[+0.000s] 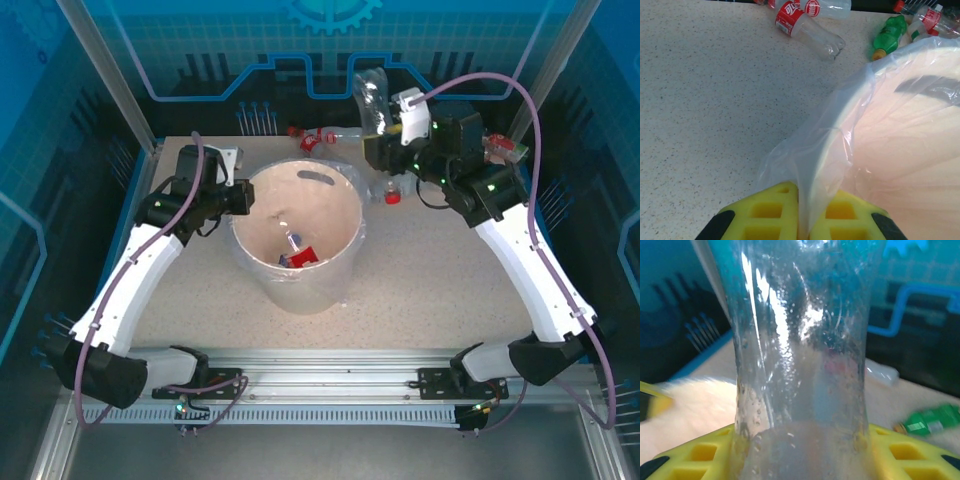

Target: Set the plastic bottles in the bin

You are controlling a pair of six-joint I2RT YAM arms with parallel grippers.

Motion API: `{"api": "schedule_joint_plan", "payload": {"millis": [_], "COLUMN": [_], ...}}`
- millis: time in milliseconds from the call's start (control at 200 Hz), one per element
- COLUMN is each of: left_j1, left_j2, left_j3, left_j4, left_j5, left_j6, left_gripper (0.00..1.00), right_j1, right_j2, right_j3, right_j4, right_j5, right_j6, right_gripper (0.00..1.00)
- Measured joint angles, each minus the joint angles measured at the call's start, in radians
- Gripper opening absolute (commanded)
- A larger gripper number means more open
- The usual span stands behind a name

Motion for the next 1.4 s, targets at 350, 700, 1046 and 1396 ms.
{"api": "schedule_joint_plan", "payload": {"millis": [350, 700, 1046, 1396], "left_j1": [-0.032, -0.037, -0.039, -0.043], "left_j2": [0.006, 0.009, 0.009, 0.010], "left_j3": [-0.002, -0.006, -0.006, 0.000], "left_j4": [0.014, 0.023, 0.017, 0.008], "left_j5": [-0.008, -0.016, -0.045, -0.053], "left_j6": [-0.045, -0.077, -0.075, -0.068], "left_gripper": [0.00, 0.00, 0.00, 0.00], "right_j1": [0.172, 0.229, 0.230, 0.230], "right_j2": [0.247, 0.322, 0.304, 0.276], "right_j3": [0.193, 0.079, -0.075, -0.137], "right_j4": [0.034, -0.011, -0.047, -0.089], "right_j5": [-0.205, -0.295, -0.288, -0.269], "right_j6": [-0.007, -0.003, -0.018, -0.061], "right_gripper": [0.00, 0.00, 0.00, 0.10]}}
